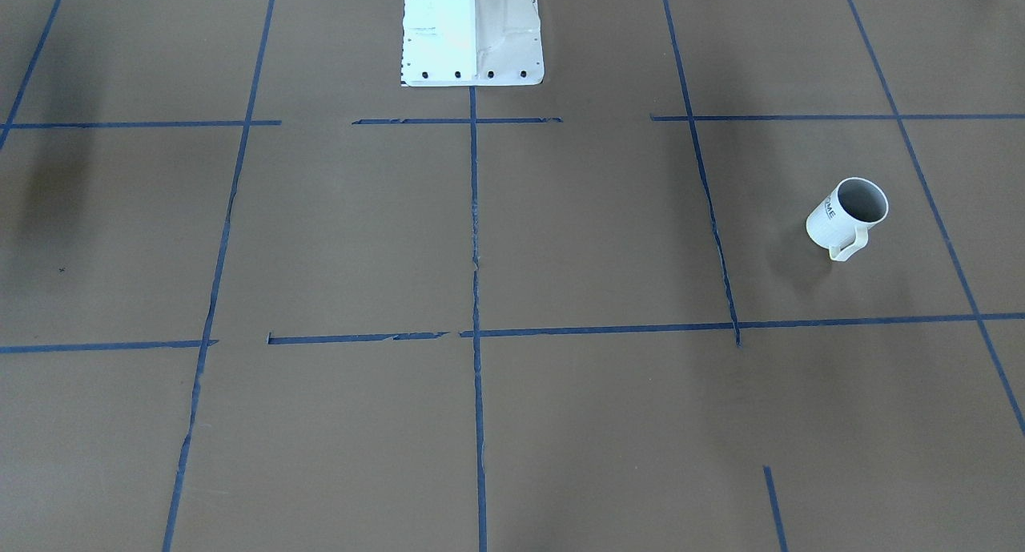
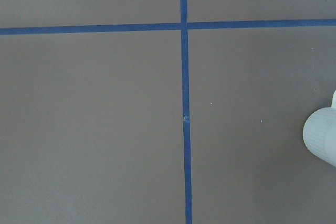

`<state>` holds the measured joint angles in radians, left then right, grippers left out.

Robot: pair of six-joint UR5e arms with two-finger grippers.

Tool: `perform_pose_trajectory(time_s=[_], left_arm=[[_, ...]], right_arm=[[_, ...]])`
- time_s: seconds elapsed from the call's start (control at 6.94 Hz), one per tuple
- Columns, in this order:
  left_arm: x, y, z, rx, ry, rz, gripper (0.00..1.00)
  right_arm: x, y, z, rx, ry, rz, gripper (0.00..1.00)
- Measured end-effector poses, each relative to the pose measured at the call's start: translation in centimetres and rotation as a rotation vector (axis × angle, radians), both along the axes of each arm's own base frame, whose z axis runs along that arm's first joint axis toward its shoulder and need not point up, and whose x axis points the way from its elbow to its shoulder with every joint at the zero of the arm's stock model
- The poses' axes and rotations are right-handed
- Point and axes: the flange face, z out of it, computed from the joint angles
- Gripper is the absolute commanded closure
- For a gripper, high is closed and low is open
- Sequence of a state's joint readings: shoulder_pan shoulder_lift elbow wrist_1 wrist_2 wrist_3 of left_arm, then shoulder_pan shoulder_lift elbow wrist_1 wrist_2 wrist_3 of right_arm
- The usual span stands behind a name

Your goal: Left arm hands cup to right arm to dump lemon

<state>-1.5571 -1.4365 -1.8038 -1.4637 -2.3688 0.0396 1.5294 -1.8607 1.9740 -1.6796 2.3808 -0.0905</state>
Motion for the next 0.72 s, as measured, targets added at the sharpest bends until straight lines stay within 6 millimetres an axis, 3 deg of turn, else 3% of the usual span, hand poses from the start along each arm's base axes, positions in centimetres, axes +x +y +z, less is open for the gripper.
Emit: perform_pose_trajectory(time_s=[0.43,0.58,0.72], left_arm=[[0.3,0.2,-0.2,0.009,0.006,0.008,0.00],[1.4,-0.1,-0.2,0.027,0.008,0.028,0.00],[3.7,-0.8,-0.8,0.051,0.012,0.041,0.00]], right_arm=[[0.0,-0.1,-0.1,0.001,-0.004,0.001,0.00],[0.0,-0.1,-0.2,0.004,-0.006,0.001,0.00],[-0.1,-0.2,-0.3,0.007,-0.007,0.000,0.00]])
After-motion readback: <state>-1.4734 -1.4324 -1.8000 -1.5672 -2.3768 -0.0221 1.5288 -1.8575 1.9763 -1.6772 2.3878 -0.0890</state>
